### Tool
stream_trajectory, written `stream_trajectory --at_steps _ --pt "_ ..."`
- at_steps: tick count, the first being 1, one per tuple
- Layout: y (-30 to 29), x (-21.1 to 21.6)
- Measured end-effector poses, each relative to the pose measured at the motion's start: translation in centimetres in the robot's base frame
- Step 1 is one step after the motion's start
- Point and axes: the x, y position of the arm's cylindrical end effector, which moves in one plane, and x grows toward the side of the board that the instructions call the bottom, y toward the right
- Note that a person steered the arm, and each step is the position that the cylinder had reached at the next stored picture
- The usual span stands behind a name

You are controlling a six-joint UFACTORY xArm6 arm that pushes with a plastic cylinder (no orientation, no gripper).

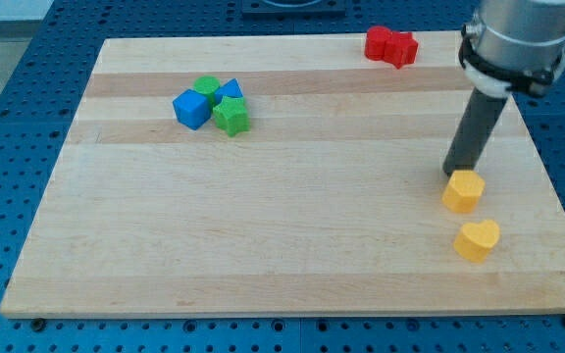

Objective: Place your arm to the left of the red circle

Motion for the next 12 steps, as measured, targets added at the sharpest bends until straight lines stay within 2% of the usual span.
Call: stream_trajectory --at_steps 3,4,5,6,7,9,10,11,12 --pt "0.0 4.6" --pt "0.0 3.8" --pt "0.0 -1.4" --pt "0.0 -3.9" --pt "-0.7 -3.9" --pt "-7.8 -5.5" --pt "-10.4 -9.0" --pt "-10.6 -16.6" --pt "-14.5 -22.6"
